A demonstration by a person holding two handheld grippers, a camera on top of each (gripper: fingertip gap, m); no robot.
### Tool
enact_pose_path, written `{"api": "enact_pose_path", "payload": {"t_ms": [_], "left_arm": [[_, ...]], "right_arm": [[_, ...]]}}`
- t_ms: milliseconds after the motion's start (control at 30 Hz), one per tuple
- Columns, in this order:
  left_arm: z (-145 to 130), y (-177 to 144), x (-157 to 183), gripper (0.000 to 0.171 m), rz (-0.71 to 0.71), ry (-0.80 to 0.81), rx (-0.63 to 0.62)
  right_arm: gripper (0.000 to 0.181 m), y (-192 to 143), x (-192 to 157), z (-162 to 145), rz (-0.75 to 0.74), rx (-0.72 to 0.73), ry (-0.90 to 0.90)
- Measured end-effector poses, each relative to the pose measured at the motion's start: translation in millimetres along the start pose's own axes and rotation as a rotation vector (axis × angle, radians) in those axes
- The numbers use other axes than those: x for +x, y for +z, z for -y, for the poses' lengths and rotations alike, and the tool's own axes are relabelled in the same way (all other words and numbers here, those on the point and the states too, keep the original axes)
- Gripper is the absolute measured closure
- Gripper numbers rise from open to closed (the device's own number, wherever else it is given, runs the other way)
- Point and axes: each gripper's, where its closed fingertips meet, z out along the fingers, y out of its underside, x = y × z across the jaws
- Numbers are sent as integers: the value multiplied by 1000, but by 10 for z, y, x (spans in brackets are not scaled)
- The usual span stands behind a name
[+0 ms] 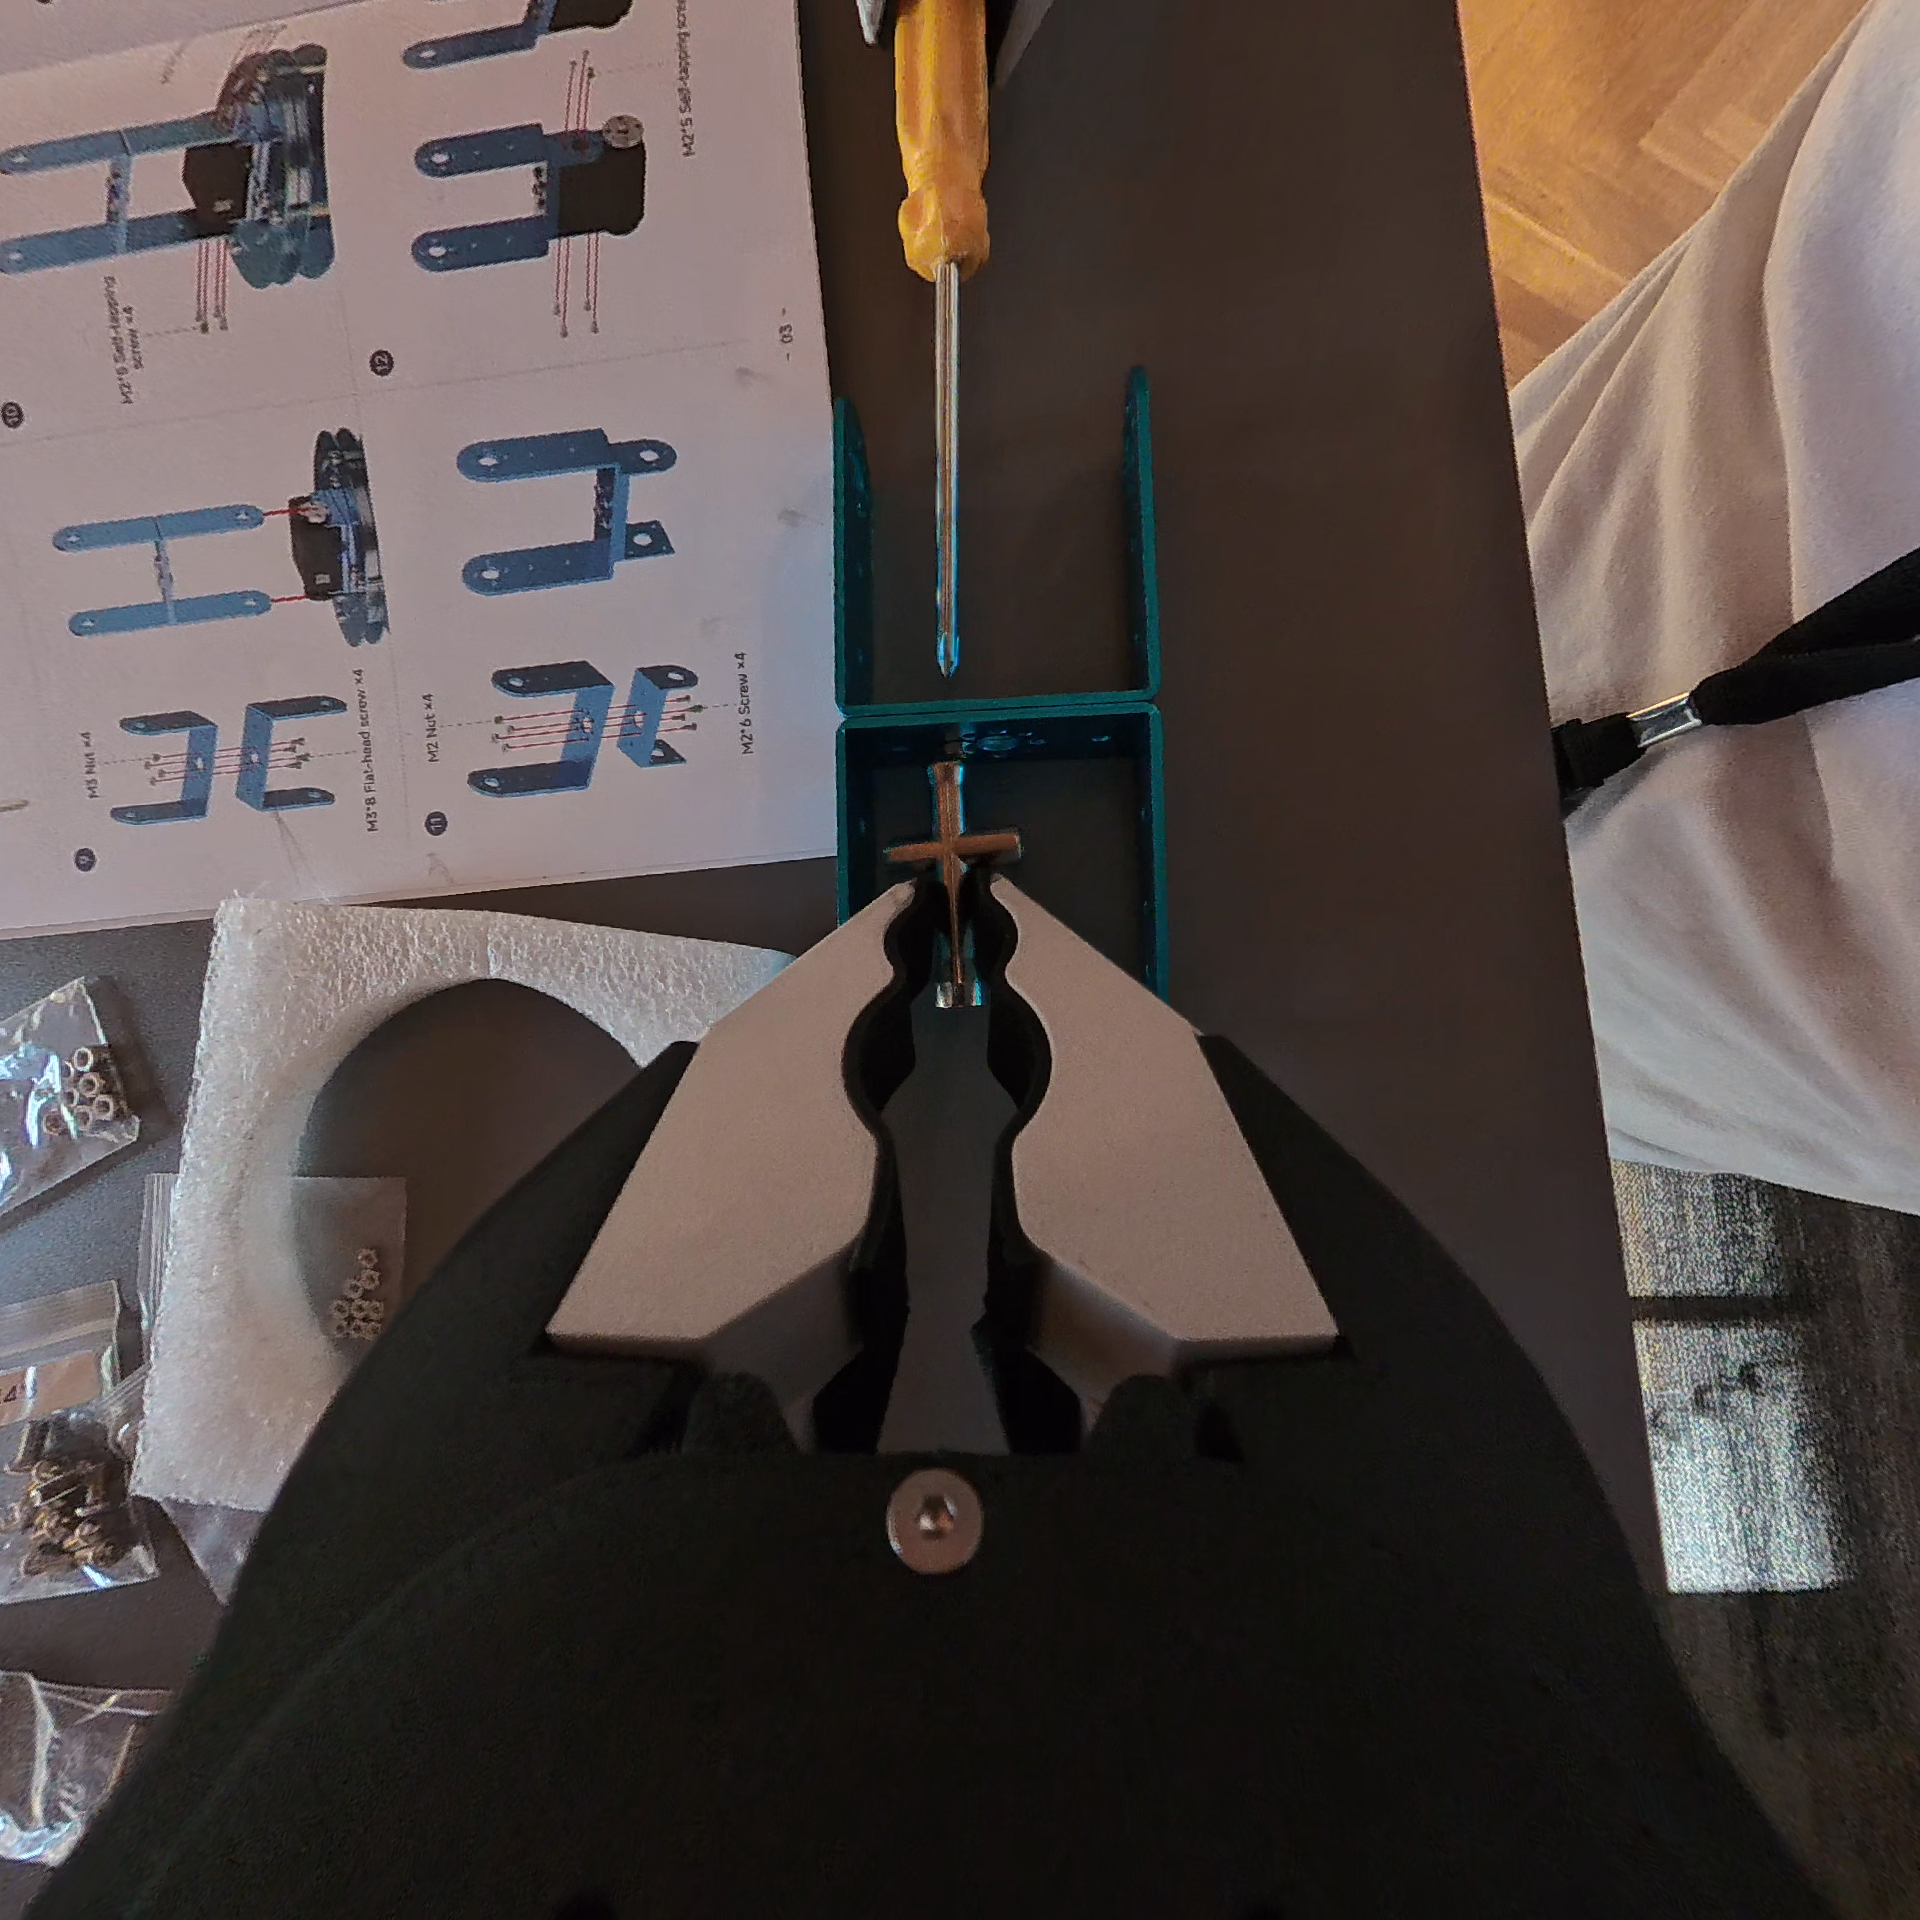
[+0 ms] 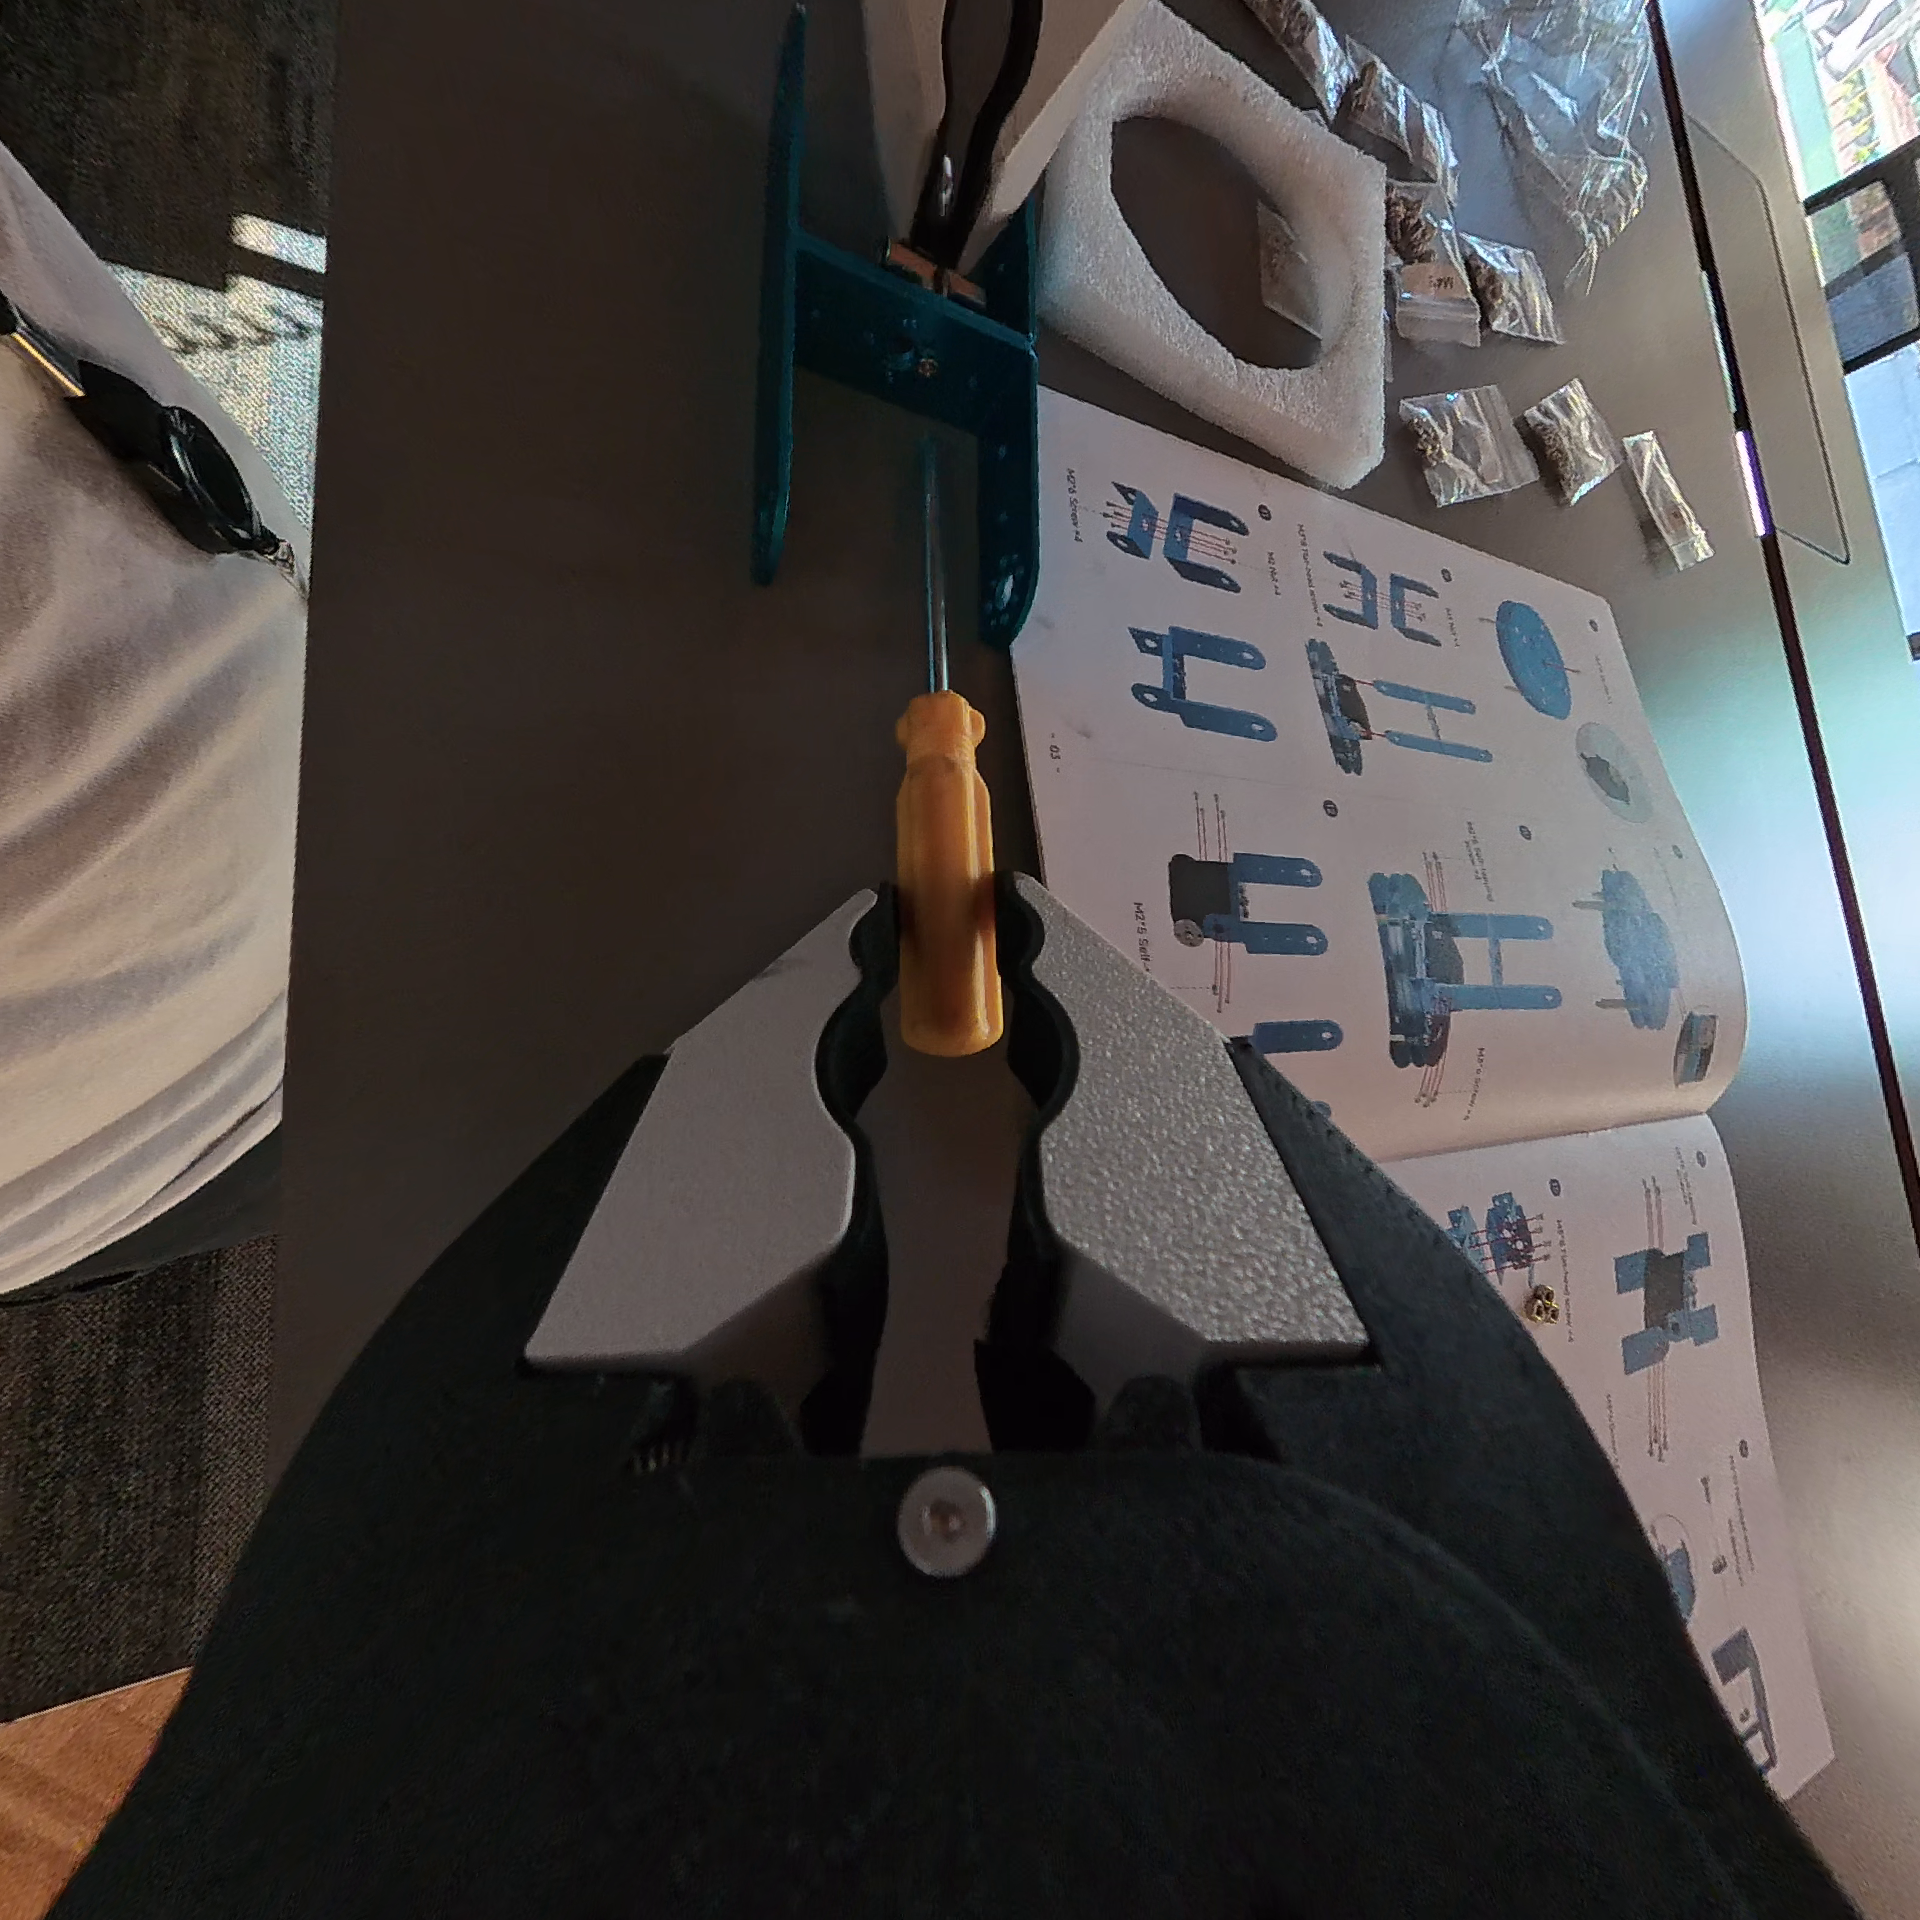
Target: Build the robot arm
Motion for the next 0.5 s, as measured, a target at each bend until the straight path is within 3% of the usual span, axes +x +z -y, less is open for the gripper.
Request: {"api": "enact_pose_path", "payload": {"t_ms": [500], "left_arm": [[54, 30, 11, 166, -18, 43, 16]], "right_arm": [[163, -4, 19, 26, 18, 42, -10]]}}
